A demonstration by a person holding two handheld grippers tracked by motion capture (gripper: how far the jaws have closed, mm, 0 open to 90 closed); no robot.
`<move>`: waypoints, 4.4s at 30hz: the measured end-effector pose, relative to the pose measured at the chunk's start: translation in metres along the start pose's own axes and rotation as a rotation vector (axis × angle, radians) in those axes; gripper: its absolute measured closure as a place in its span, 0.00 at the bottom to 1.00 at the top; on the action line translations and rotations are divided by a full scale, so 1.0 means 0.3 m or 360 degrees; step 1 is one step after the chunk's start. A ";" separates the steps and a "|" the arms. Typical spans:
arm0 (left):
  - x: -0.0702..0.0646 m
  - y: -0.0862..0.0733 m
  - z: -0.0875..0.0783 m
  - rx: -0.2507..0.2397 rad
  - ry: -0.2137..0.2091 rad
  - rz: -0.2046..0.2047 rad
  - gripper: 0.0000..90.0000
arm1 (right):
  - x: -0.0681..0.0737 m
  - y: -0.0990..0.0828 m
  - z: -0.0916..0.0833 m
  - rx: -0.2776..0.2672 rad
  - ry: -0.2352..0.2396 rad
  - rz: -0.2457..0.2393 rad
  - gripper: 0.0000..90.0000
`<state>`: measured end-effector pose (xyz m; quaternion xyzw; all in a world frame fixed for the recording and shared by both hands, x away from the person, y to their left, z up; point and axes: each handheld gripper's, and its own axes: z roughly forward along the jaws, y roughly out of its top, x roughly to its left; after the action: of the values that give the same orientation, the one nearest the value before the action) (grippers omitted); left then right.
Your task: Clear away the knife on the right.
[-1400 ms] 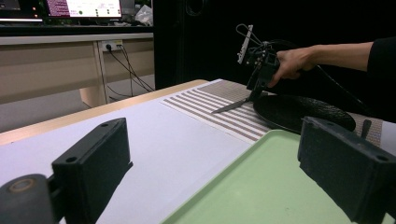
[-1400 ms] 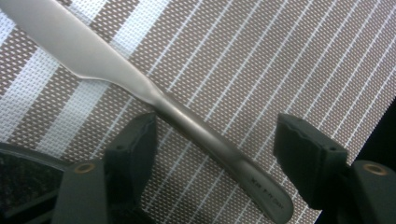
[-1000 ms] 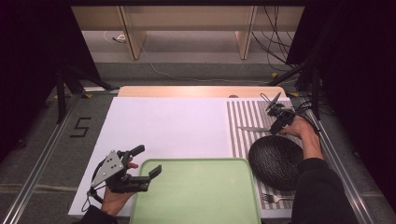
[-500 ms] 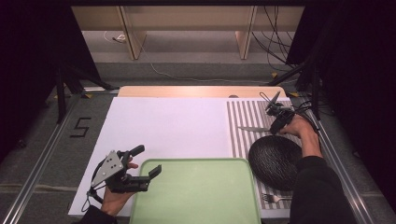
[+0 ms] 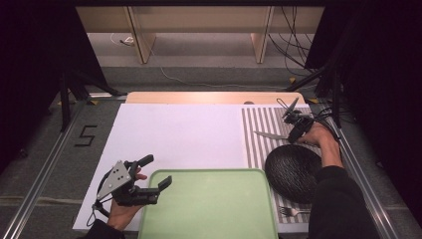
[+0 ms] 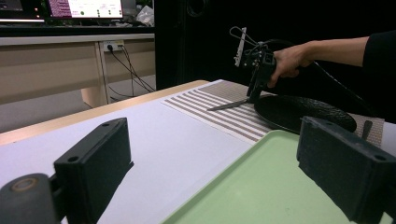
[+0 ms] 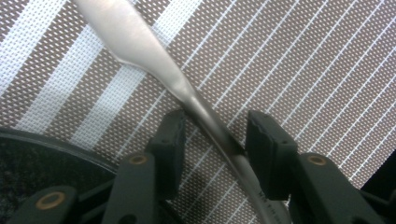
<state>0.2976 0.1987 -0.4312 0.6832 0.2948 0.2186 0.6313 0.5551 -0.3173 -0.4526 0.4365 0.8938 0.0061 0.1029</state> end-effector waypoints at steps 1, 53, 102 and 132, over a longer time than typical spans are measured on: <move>0.000 0.000 0.000 0.0001 0.0000 0.0001 0.11 | 0.001 0.000 0.000 0.0000 0.0000 -0.0004 0.66; 0.001 0.001 0.000 -0.0004 0.0018 0.0000 0.11 | 0.029 -0.003 -0.074 -0.0113 -0.0191 -0.0280 0.90; 0.004 -0.001 0.001 0.0000 0.0043 -0.0007 0.11 | 0.232 -0.262 -0.370 -0.1162 0.0461 0.0027 0.90; 0.000 0.003 -0.005 -0.0010 0.0048 0.0010 0.11 | 0.424 -0.338 -0.431 -0.1323 0.0590 0.0016 0.90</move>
<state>0.2968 0.1997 -0.4302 0.6788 0.3014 0.2319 0.6282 0.3755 -0.2703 -0.3589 0.3540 0.8166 0.4429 0.1078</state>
